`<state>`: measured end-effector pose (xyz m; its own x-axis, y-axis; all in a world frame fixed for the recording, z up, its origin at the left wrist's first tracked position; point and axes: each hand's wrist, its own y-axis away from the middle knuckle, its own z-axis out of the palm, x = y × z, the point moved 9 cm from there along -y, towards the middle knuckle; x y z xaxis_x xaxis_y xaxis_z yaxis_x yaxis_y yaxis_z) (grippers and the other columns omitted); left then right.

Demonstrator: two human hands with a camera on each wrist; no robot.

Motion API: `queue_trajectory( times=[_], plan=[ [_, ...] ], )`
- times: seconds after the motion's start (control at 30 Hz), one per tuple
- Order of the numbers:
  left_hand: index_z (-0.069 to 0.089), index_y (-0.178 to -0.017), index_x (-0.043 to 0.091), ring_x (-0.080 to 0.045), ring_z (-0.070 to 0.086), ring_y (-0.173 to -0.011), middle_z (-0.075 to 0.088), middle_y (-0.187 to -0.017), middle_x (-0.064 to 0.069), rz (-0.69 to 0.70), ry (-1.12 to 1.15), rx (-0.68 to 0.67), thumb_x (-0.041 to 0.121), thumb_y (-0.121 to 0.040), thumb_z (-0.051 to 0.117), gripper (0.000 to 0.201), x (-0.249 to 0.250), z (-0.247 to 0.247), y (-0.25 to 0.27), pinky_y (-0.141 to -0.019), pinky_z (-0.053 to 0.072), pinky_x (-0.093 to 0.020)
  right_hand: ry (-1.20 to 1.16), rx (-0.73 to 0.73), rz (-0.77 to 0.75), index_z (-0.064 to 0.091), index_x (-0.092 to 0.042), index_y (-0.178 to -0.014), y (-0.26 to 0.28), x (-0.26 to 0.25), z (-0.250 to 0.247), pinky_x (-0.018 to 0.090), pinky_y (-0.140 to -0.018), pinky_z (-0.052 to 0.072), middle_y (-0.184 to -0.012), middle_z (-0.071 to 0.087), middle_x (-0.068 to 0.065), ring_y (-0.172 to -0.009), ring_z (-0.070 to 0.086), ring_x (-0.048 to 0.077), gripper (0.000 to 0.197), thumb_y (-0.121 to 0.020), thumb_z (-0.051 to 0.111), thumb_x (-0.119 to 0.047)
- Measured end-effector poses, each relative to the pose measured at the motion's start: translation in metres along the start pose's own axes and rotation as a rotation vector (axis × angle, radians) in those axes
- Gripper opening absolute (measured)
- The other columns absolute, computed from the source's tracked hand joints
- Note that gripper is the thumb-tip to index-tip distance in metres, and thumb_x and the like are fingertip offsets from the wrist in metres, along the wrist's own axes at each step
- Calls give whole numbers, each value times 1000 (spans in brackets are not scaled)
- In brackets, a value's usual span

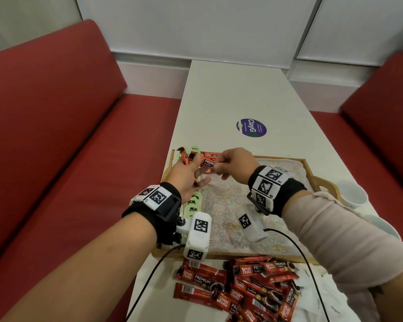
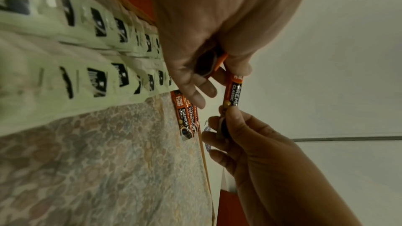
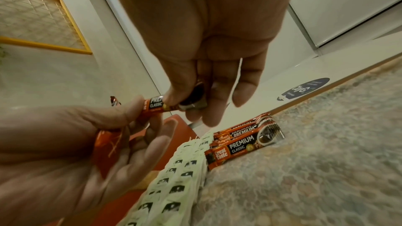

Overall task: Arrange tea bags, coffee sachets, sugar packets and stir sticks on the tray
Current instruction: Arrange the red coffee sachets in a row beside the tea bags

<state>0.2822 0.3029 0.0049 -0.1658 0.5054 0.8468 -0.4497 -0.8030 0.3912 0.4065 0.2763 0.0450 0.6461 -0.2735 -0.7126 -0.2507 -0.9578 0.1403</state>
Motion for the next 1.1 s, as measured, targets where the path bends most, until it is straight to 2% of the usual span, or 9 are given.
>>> queue_trajectory(
  times=[0.07, 0.17, 0.27, 0.37, 0.47, 0.6, 0.8, 0.93, 1.1],
  plan=[
    [56, -99, 20, -13, 61, -95, 64, -97, 3, 5, -17, 30, 24, -100, 46, 10, 1, -3, -2, -75, 54, -35, 25, 44, 9, 68, -11, -86, -3, 4, -6, 29, -72, 50, -77, 67, 6, -66, 60, 16, 8, -87, 67, -19],
    [54, -94, 22, -10, 58, -87, 58, -96, 5, 20, -18, 86, 26, -99, 48, 10, 5, -10, -7, -75, 53, -33, 59, 139, 50, 71, -11, -86, -9, 15, -17, 25, -64, 45, -73, 64, 1, -62, 54, 12, 14, -84, 71, -25],
    [55, -104, 19, -8, 58, -80, 57, -97, 6, 24, -22, 127, 28, -98, 51, 12, 9, -16, -12, -62, 52, -25, 58, 202, 116, 70, -9, -80, -14, 30, -27, 27, -64, 49, -68, 65, 1, -56, 54, 9, 18, -80, 75, -26],
    [54, -111, 17, -7, 58, -75, 58, -98, 6, 20, -5, 137, 28, -97, 52, 17, 10, -19, -17, -57, 49, -22, 119, 174, 155, 70, -8, -78, -18, 39, -28, 27, -66, 50, -61, 60, -6, -55, 55, 10, 10, -79, 74, -17],
    [53, -108, 18, -6, 58, -74, 57, -96, 6, 23, 15, 132, 28, -97, 51, 15, 10, -19, -20, -56, 49, -20, 209, 119, 170, 71, -9, -80, -24, 47, -22, 30, -73, 53, -75, 65, 0, -66, 57, 15, 2, -79, 72, -9],
    [53, -111, 17, -6, 57, -75, 58, -97, 6, 29, 24, 135, 28, -98, 50, 18, 9, -20, -22, -58, 49, -21, 318, 68, 201, 73, -10, -86, -31, 54, -13, 25, -68, 44, -74, 61, -1, -69, 55, 15, 7, -79, 74, -11],
    [54, -109, 17, -6, 58, -74, 58, -99, 6, 27, 42, 131, 28, -98, 51, 16, 9, -19, -24, -57, 50, -20, 360, 51, 222, 64, -15, -76, -35, 58, -6, 27, -71, 47, -78, 63, 2, -75, 59, 19, 10, -78, 74, -14],
    [55, -99, 19, -6, 58, -74, 59, -97, 7, 15, 47, 134, 29, -97, 51, 11, 6, -20, -25, -55, 50, -20, 361, 53, 222, 69, -7, -85, -38, 59, -1, 26, -68, 43, -89, 69, 9, -78, 58, 19, 9, -78, 72, -13],
    [54, -101, 18, -6, 58, -73, 58, -96, 6, 13, 52, 138, 29, -97, 52, 12, 5, -22, -26, -54, 50, -18, 370, 54, 229, 61, -14, -76, -41, 60, 5, 27, -70, 44, -94, 68, 7, -81, 56, 19, 12, -80, 72, -16]
  ],
)
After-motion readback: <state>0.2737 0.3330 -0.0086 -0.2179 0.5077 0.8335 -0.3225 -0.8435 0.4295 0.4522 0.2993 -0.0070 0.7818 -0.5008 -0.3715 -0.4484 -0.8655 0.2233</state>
